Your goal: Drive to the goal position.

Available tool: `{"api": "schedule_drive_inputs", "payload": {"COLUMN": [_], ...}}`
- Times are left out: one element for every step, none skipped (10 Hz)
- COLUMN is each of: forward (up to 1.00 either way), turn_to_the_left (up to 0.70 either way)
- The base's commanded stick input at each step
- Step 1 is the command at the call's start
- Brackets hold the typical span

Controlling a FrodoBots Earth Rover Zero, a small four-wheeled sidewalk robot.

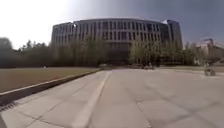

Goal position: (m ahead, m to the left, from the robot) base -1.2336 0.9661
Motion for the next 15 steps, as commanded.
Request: {"api": "schedule_drive_inputs", "payload": {"forward": [0.70,0.70,0.70,0.70,0.70,0.70,0.70,0.70,0.70,0.70,0.70,0.70,0.70,0.70,0.70], "turn_to_the_left": [0.00,0.00,0.00,0.00,0.00,0.00,0.00,0.00,0.00,0.00,0.00,0.00,0.00,0.00,0.00]}}
